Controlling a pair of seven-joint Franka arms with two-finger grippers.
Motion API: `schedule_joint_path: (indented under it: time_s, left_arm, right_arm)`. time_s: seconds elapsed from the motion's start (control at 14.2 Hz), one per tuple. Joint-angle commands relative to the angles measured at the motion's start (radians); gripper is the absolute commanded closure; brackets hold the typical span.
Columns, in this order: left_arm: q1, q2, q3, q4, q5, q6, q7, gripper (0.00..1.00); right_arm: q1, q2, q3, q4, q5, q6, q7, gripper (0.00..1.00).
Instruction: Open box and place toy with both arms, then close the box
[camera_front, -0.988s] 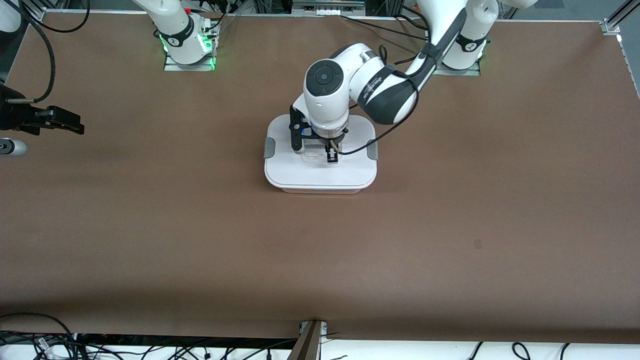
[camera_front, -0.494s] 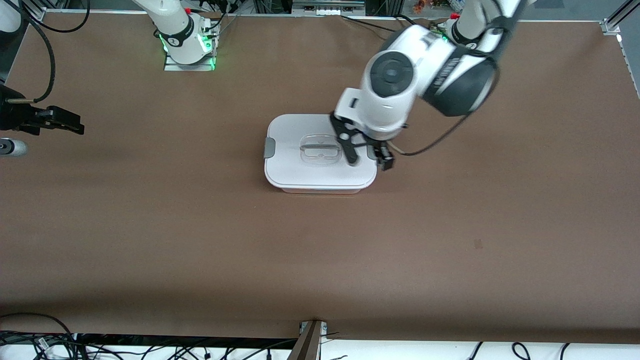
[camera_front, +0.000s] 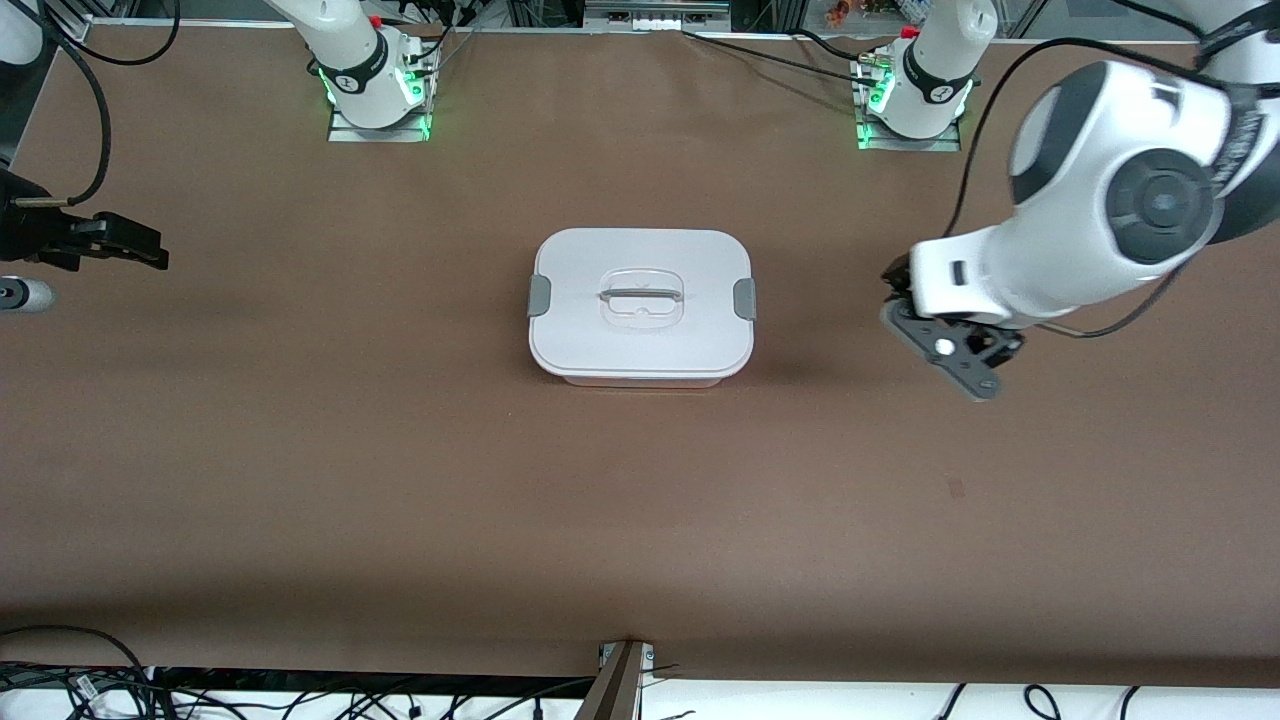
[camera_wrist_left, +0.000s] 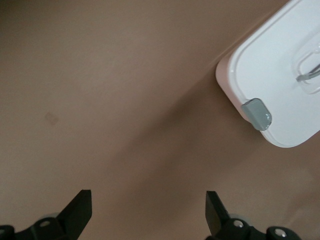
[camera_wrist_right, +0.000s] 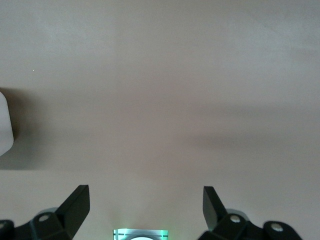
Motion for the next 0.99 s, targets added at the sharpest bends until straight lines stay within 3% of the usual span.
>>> schedule_joint_path:
  time_s: [0.0, 0.21, 0.35, 0.56, 0.92]
  left_arm:
    - [0.007, -0.108, 0.038, -0.046, 0.033, 0.008, -0.103, 0.00]
    - [0.022, -0.286, 0.059, -0.267, 0.020, 0.103, -0.377, 0.00]
    - [0.041, -0.388, 0.059, -0.368, 0.019, 0.134, -0.497, 0.00]
    - [0.062, -0.445, 0.051, -0.392, 0.017, 0.145, -0.496, 0.00]
    - [0.073, -0.382, 0.048, -0.314, 0.020, 0.099, -0.507, 0.00]
  right_arm:
    - [0.005, -0.005, -0.006, 0.001, 0.013, 0.004, -0.012, 0.00]
    - [0.005, -0.005, -0.006, 0.001, 0.014, 0.004, -0.012, 0.00]
    - [0.005, -0.005, -0.006, 0.001, 0.014, 0.004, -0.012, 0.00]
    - [0.005, -0.005, -0.006, 0.001, 0.014, 0.004, -0.012, 0.00]
    - [0.005, -0.005, -0.006, 0.001, 0.014, 0.004, -0.012, 0.00]
